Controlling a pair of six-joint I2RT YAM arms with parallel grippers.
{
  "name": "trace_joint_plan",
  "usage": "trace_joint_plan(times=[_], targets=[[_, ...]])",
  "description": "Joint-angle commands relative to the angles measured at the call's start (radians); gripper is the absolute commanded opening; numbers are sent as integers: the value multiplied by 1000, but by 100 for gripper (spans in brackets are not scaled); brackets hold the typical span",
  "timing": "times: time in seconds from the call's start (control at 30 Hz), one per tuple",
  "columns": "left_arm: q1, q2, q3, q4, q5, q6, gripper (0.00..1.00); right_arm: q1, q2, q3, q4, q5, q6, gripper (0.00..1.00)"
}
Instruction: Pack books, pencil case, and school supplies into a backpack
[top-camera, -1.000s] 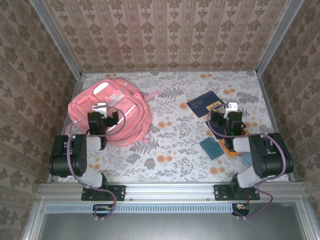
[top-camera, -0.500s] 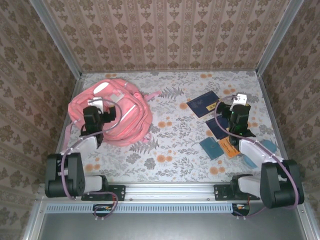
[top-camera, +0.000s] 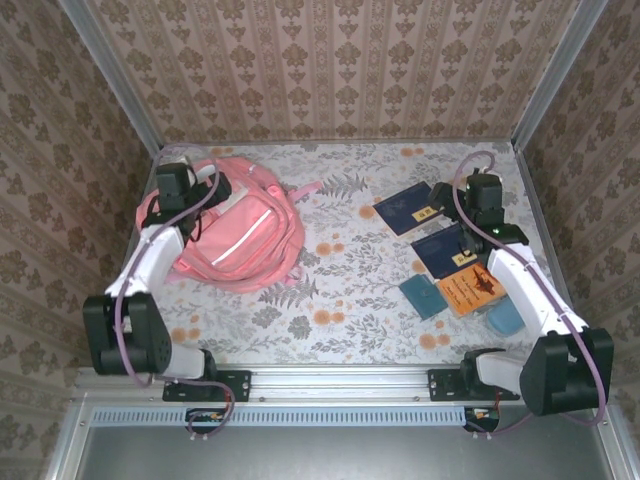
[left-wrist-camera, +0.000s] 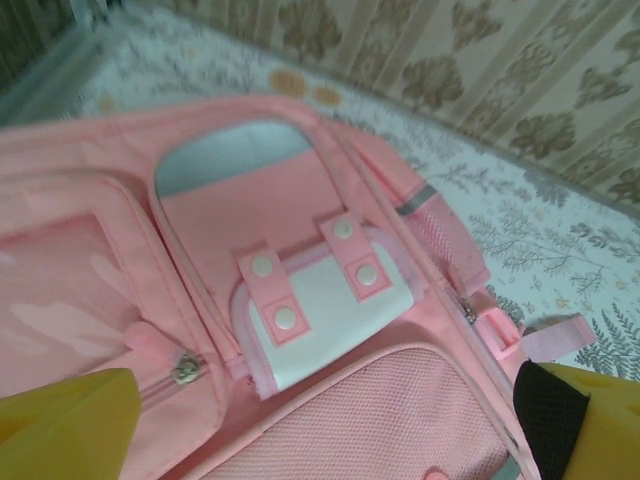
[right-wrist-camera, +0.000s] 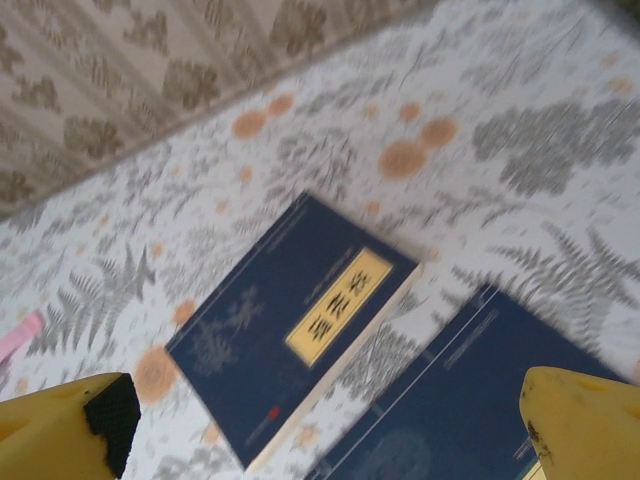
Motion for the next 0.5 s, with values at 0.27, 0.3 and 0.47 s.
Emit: trace_joint_plan(times=[0.27, 0.3, 0.47], targets=[[-70, 493, 425, -231, 52, -139, 87, 8, 81, 10, -72, -299, 52, 100], [-79, 533, 471, -247, 50, -142, 85, 10, 93, 10, -70, -309, 60, 100], [-139, 691, 649, -329, 44, -143, 79, 19, 137, 11, -79, -334, 78, 100]])
